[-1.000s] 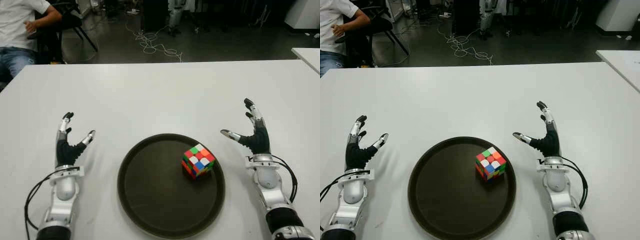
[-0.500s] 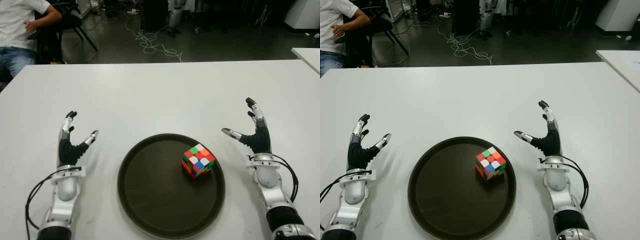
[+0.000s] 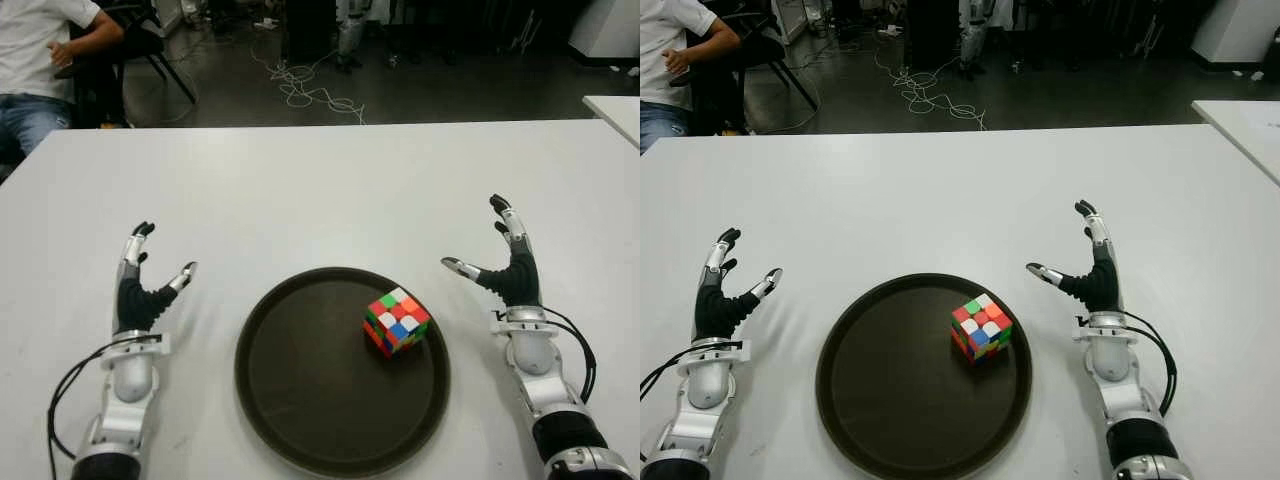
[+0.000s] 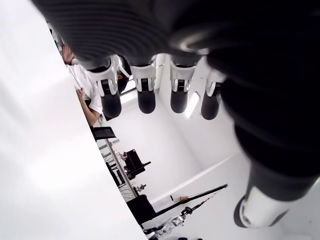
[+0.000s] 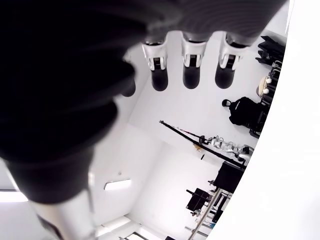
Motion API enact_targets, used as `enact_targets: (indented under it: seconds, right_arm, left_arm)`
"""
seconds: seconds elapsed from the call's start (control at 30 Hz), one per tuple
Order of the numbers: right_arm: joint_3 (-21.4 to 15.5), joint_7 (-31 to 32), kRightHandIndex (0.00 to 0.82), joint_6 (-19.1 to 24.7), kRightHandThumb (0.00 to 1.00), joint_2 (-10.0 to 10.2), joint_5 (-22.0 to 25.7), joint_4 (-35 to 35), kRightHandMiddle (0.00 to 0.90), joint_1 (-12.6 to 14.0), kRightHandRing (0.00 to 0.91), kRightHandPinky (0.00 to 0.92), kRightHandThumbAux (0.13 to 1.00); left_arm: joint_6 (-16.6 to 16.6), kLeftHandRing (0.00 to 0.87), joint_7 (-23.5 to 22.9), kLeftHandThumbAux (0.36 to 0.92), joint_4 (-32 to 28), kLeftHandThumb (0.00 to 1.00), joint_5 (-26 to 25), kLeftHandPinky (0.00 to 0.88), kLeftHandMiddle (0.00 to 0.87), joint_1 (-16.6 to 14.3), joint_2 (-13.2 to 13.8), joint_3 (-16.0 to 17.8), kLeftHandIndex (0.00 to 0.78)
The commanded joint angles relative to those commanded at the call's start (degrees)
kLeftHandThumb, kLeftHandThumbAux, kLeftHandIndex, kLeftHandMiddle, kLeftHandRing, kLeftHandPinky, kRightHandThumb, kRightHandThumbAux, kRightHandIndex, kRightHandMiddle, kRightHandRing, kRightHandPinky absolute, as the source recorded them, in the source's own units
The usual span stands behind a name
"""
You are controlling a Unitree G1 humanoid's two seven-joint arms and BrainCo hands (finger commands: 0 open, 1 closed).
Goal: Pick up the Rubik's Cube and put it in the plate
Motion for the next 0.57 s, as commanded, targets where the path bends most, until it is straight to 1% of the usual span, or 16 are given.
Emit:
enact_targets:
  seconds: [0.2,0.33,0.57]
  right_arm:
    - [0.28,-0.38,0.000,-0.07,0.000,-0.37,-0.55,0.41,0.000,-0.41,0.000,0.000,0.824]
    - [0.53,-0.70,0.000,-0.17,0.000,-0.55,-1.01,0.44,0.000,-0.38,0.000,0.000,0.819]
    - [1.10,-1.05,0.000,0.28,0.000,-1.18,-1.98,0.10,0.000,-0.14,0.000,0.000,0.815]
  left_arm:
    - [0.41,0.000,-1.20,0.662,0.08,0.000,-1.06,0.000,0.000,-0.08,0.20,0.06,0.000]
    - [-0.80,0.000,-2.06,0.642,2.20,0.000,-1.88,0.000,0.000,0.28,1.31,0.57,0.000]
    - [0.38,0.000,-0.79,0.646,0.67,0.000,-0.54,0.000,0.000,0.15,0.32,-0.10,0.000]
